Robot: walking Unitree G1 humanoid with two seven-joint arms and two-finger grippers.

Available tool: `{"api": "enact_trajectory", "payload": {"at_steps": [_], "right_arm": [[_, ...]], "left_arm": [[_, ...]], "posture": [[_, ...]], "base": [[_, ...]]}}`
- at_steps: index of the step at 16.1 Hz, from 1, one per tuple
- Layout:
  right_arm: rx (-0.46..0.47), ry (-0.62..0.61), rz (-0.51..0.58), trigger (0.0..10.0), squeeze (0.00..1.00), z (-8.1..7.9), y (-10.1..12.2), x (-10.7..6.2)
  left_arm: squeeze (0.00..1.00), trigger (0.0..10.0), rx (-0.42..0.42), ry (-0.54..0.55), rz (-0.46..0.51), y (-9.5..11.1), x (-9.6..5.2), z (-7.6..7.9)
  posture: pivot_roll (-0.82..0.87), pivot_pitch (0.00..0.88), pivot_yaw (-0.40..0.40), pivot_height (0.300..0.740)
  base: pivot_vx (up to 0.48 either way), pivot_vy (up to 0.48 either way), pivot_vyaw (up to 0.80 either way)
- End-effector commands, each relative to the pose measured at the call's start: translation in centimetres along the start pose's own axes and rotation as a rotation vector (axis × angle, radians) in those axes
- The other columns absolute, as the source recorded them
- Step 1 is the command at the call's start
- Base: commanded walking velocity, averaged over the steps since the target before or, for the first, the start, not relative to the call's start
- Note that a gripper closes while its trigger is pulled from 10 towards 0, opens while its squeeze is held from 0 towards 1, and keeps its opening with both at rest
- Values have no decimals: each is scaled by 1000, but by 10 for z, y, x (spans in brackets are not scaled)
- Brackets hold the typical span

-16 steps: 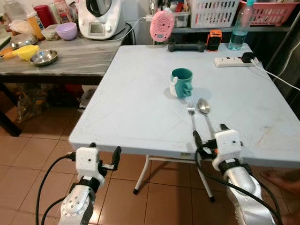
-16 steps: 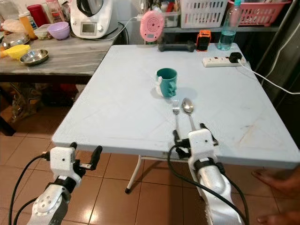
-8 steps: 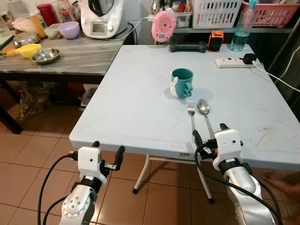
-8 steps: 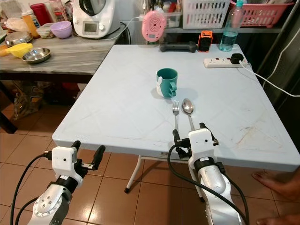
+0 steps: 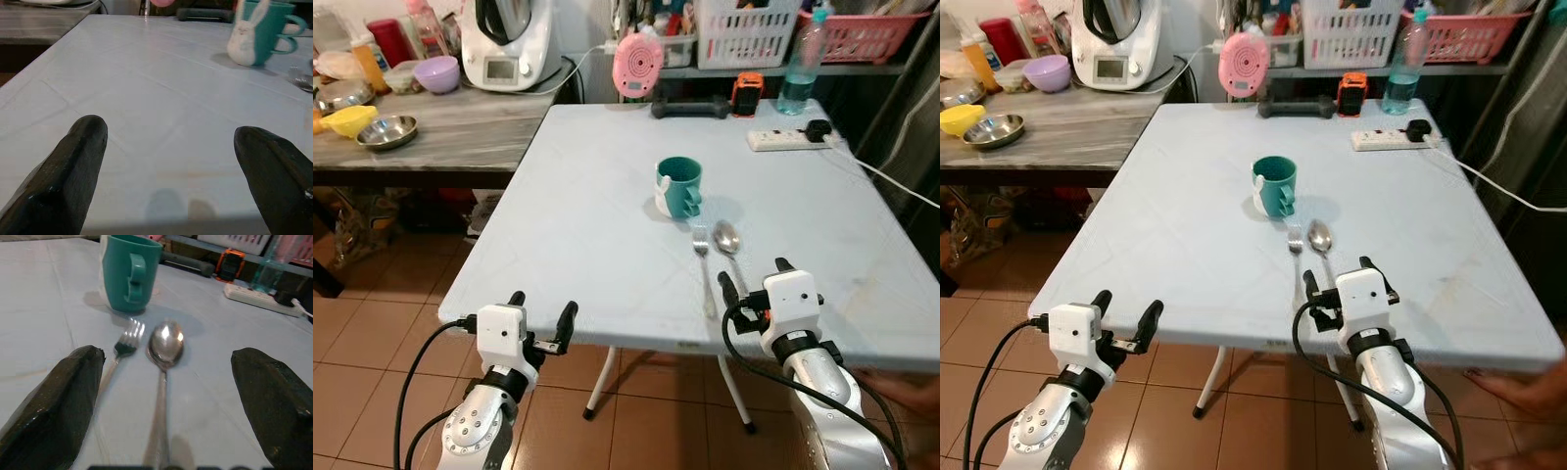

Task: Setting the table

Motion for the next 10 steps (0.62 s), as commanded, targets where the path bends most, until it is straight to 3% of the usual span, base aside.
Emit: {"api": "enact_trajectory", "payload": {"at_steps": [1,6,10], "right_arm": [[1,2,15,10000,0,-1,4,1],[1,4,14,10000,0,-1,4,0],[5,6,10,10000,0,-3,3,-3]], "left_arm": [[0,10000,8,4,4,3,-1,-2],[0,10000,9,-2,-10,1,-1,-2],[0,10000,3,-16,-22,-1,-4,-2]], "posture": [[-159,34,70,740],[-159,36,72,740],[-160,43,76,740]], "base": [[386,0,0],[361,0,0],[0,0,0]]}}
Point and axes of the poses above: a point about 5 cm out from each wrist's last joint towards the gripper, its own x axis pointing out of the wrist towards the gripper, its own y axis along the axis of the wrist's last joint, z = x × y, the point moved 2 cm from there along x, pointing out of the wrist towards the gripper, and after that the axes turned 2 degrees about -x, right-handed, at the moved point
